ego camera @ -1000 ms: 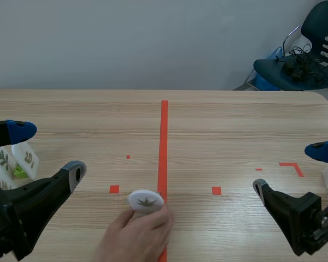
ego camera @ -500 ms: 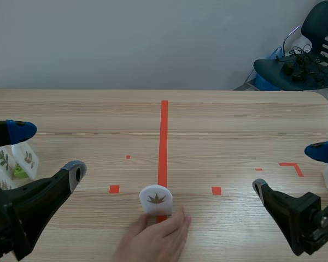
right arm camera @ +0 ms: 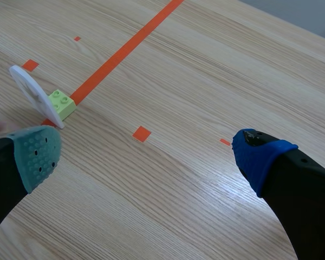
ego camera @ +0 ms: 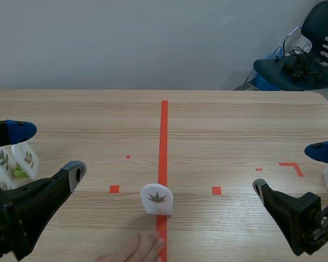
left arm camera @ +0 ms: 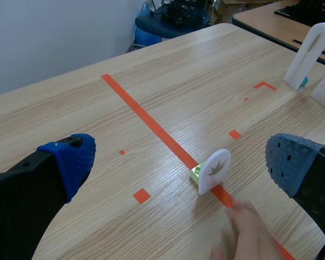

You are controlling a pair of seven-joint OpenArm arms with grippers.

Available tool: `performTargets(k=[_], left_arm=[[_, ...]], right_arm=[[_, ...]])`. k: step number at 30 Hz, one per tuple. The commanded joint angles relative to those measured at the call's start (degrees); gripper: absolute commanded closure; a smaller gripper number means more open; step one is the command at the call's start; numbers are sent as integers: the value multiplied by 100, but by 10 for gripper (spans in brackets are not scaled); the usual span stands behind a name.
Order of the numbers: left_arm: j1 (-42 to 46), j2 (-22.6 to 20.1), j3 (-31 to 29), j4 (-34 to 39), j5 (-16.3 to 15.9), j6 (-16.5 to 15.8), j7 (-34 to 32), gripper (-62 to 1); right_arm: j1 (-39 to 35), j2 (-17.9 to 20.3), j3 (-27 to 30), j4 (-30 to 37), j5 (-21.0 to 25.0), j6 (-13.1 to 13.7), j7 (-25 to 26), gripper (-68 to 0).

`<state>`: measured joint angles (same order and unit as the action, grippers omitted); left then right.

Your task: Do the leaf sorting experiment

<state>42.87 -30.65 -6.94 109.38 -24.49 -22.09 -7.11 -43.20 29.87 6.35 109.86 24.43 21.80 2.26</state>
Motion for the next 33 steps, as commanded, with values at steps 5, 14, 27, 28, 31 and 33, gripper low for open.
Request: performTargets(k=[5, 14, 27, 28, 31, 33], left_arm=[[-20, -17, 7, 87, -55, -11, -74, -623], [-20, -17, 7, 87, -55, -11, -74, -623], [-20, -15, 7, 87, -55, -11, -76, -623], [-20, -15, 7, 87, -55, -11, -76, -623], [-20, -15, 7, 87, -55, -11, -76, -623], [-20, -15, 7, 87, -55, -11, -76, -623]], right_arm=[[55, 11, 44, 63, 37, -15, 39, -679], [798, 11, 31, 63, 39, 256, -734, -679], [2046, -4, -1252, -625, 39, 999, -756, -679], [2138, -24, -1392, -752, 37, 999, -721, -679], [2409, -203, -1766, -1196, -11, 997, -686, -679], [2614, -391, -2028, -1556, -120, 997, -682, -679]])
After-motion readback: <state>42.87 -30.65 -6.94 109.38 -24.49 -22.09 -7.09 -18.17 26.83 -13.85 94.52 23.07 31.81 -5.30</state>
